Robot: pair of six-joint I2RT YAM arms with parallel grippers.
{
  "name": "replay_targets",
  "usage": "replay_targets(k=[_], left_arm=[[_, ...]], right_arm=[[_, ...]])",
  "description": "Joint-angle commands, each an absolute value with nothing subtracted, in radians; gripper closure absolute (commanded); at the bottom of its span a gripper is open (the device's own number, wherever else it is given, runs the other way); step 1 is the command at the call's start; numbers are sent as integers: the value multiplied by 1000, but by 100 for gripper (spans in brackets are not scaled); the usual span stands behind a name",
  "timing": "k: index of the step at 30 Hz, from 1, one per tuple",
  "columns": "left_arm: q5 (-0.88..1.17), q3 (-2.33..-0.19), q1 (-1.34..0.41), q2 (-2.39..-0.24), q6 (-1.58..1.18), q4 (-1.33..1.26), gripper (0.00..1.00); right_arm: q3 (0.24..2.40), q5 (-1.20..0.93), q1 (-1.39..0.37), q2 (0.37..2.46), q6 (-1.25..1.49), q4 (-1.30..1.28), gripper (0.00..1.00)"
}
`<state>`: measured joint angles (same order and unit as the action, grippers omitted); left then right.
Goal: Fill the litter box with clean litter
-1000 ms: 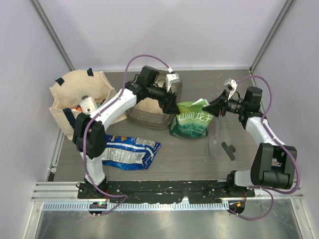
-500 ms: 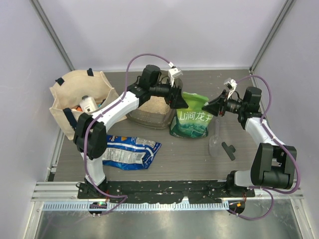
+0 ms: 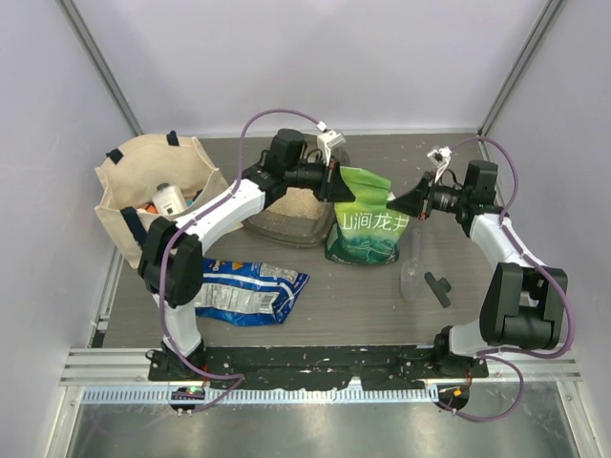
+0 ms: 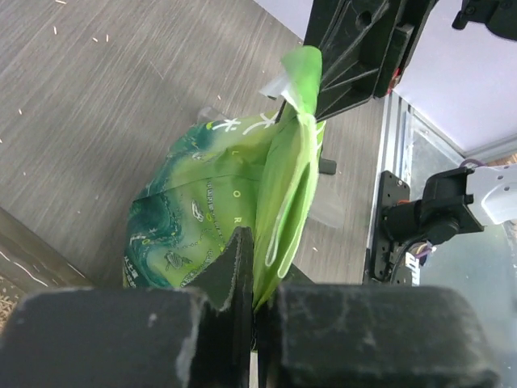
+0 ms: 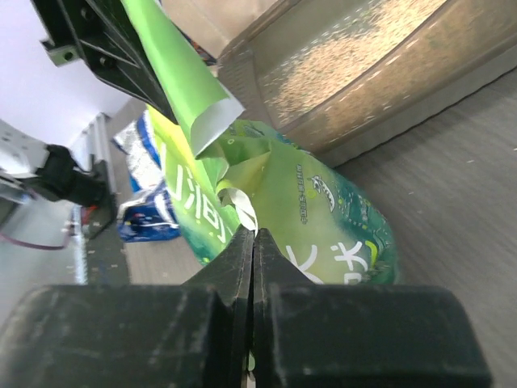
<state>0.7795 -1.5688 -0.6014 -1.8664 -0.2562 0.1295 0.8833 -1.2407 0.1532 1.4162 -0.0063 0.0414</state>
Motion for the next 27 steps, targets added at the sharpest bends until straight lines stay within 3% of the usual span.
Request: replay_targets(k=[1,14,15,16,19,27], left_arm=[[771,-1493,-549,-1799,-353,133,100],[1083,-1661,-460,-1973,-641,273,99],[1098,-1657,-459,-1983,-676,259,91],[1098,-1649,-460,-1985,-684,230,70],[1077,-1606,-468,-1976,-718,148,57],[1063,-1560,-503,-1983,-758,15,54]], right_arm=[[1044,-1345,202,1416,-18,-239,99],[1252,-1367,206,1557,-277,-1002,99],[1276,-1359,204,1598,-291,-1043,99],[1282,-1359,206,1612,-310,-1080,99],[1263,-1362,204,1609,-285,-1092,99],[1244,-1396,206,1614,-245,-1071,99]])
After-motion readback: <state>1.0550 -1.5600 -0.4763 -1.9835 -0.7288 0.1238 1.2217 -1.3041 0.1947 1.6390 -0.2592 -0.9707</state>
